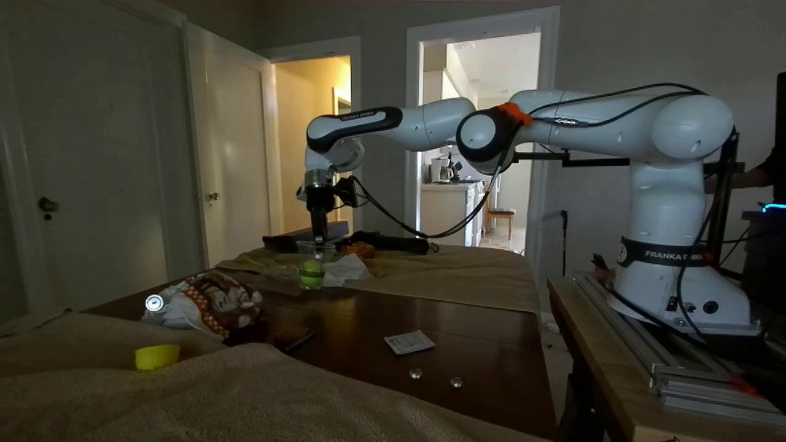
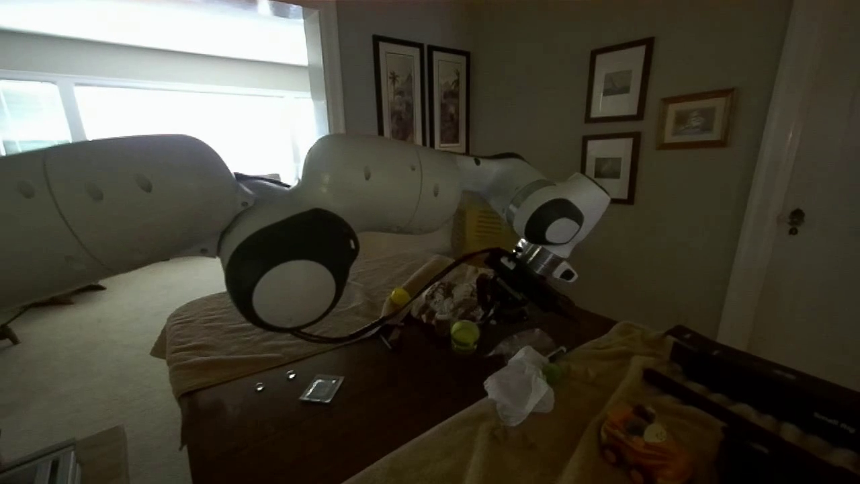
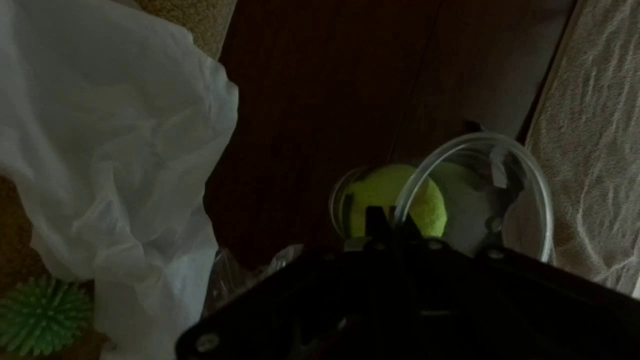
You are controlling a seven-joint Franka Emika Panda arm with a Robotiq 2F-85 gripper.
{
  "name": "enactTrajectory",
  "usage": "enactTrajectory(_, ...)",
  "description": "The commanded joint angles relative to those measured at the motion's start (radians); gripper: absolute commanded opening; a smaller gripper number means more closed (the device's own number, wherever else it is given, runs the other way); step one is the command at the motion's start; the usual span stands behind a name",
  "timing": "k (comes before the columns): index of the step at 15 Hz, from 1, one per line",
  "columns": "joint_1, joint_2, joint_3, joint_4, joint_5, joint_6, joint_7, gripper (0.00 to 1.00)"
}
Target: Move the clear cup to the left.
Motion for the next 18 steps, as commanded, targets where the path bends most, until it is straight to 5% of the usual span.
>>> enactTrajectory(1,0.031,-0.064,-0.043,0.0,-0.037,0.062,-0.039,0.01)
enactTrajectory(8,0.073,-0.153,-0.069,0.005,-0.055,0.162,-0.079,0.01)
enactTrajectory(18,0.157,-0.208,-0.043,-0.005,-0.055,-0.001,-0.429,0.01)
